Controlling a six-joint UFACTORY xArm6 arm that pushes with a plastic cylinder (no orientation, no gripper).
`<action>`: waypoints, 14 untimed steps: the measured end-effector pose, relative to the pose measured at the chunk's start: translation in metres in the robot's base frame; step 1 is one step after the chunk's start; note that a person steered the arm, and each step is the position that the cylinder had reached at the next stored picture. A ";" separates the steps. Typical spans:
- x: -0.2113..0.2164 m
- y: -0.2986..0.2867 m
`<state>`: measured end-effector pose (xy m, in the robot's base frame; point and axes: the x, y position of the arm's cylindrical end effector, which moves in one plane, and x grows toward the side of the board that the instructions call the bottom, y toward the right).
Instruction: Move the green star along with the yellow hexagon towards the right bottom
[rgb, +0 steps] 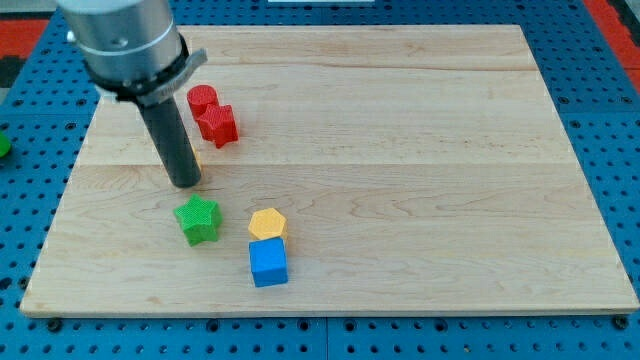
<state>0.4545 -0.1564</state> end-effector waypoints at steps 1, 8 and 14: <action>-0.017 -0.017; 0.057 -0.048; 0.084 0.114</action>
<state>0.5384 -0.0425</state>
